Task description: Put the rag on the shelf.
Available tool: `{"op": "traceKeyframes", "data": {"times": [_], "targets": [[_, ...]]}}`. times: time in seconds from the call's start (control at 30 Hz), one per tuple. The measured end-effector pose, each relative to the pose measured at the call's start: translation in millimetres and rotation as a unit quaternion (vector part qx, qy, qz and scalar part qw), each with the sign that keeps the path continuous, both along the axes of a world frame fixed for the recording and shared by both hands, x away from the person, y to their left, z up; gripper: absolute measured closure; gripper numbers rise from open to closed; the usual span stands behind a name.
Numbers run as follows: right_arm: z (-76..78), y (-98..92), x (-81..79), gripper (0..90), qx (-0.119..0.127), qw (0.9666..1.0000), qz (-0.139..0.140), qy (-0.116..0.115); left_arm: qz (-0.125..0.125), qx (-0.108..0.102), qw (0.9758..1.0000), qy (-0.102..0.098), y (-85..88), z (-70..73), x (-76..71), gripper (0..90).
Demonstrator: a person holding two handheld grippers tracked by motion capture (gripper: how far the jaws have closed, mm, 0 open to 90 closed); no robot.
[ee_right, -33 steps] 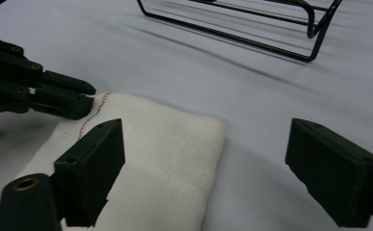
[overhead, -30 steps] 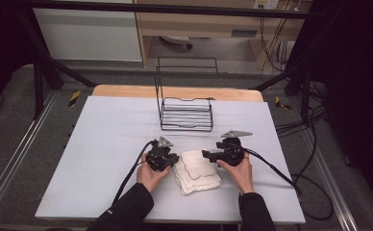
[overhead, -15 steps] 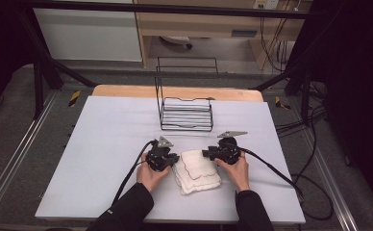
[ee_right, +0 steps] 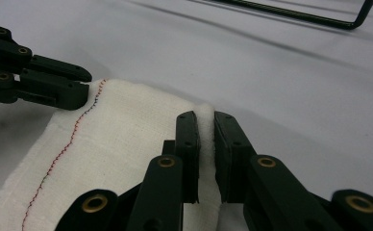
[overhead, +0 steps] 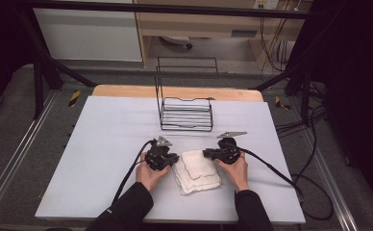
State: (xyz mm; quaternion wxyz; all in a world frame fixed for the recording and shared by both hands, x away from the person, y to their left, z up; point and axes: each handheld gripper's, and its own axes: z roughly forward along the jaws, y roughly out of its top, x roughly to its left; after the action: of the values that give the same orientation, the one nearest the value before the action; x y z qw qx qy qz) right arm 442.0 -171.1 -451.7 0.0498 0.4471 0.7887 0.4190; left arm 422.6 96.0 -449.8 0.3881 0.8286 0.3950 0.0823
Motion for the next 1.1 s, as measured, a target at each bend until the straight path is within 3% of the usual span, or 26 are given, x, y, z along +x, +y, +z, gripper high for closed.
{"op": "traceKeyframes", "data": {"times": [0.13,0.23,0.53,1.03,1.1], "targets": [[6.7,2.4,-4.3,82.3,-0.011,0.9998,0.003,-0.018,0.004,-0.009,0.9999,0.006,1.7,1.0,0.1,83.9],[12.6,0.8,-8.2,82.3,0.001,0.9998,0.001,-0.022,0.007,-0.021,0.9997,0.001,4.1,3.8,-1.6,84.2],[28.8,-3.3,-22.3,82.5,0.015,0.9988,-0.002,-0.047,0.002,-0.051,0.9983,-0.029,9.6,20.1,-9.3,84.5],[50.1,-13.5,-48.0,82.6,0.039,0.9951,-0.012,-0.091,-0.007,-0.075,0.9948,-0.068,7.5,41.9,-24.0,84.6],[53.6,-14.8,-51.8,82.6,0.042,0.9935,-0.014,-0.105,-0.009,-0.079,0.9939,-0.077,7.8,45.2,-26.2,84.6]]}}
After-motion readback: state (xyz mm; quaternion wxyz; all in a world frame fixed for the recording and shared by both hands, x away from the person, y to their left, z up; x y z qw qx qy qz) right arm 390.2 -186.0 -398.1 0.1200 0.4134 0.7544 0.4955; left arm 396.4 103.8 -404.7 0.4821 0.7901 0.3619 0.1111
